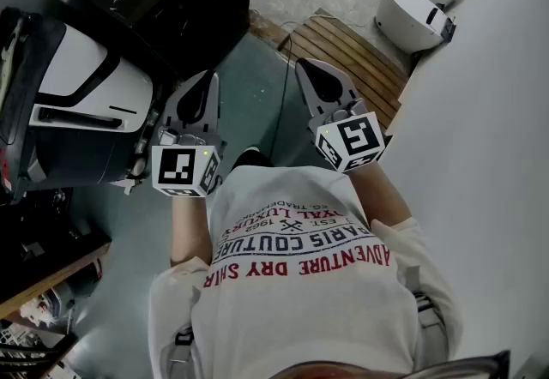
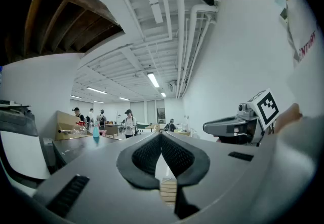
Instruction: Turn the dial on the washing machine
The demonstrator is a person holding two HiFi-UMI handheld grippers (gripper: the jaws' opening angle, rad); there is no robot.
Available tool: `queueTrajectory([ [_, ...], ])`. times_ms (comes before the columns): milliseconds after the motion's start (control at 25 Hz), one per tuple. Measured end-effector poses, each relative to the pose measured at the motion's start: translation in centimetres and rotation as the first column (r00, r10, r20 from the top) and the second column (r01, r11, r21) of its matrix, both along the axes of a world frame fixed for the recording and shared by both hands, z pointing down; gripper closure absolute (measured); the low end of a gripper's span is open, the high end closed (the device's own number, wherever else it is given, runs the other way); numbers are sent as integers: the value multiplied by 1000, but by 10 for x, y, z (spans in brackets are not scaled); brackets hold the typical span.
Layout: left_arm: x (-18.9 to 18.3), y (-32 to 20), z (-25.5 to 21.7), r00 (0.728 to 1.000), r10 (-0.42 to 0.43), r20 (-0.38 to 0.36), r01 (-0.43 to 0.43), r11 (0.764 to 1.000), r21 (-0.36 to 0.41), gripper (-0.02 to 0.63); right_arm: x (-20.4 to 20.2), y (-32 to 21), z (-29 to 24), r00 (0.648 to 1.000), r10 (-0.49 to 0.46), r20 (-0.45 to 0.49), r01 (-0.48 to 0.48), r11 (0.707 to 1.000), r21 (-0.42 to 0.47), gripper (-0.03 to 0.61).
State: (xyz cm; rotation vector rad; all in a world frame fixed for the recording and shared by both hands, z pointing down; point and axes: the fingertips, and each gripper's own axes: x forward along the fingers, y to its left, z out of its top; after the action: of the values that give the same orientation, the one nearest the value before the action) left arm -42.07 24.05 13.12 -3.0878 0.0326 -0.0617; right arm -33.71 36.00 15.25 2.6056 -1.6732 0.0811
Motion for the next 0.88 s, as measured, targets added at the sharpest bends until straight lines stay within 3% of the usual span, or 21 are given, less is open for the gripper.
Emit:
queueTrajectory([
  [640,11,19,8,998,38,40,-37,999,-40,598,8,27,9,997,45,62,-45,999,9,552],
  [800,20,30,14,997,56,61,-53,998,-45,598,22,44,6,995,97,33,-98,994,39,548],
  [880,28,31,16,996,61,71,-58,997,-45,598,34,47,7,993,114,25,-115,993,37,332],
])
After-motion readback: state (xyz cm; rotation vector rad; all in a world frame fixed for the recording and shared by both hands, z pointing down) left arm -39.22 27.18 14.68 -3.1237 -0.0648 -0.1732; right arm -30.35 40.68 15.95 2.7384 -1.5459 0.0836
